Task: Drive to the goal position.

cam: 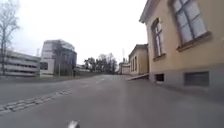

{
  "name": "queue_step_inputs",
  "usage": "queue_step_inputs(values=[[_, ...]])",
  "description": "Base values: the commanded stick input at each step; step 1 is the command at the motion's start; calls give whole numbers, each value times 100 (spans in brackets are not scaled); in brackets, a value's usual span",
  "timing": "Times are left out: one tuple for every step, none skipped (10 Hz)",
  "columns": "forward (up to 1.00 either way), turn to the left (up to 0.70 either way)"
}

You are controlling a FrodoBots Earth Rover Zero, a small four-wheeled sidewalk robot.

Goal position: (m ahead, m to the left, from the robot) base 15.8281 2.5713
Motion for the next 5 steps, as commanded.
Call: queue_step_inputs(values=[[100,0],[100,0],[100,0],[100,0],[100,0]])
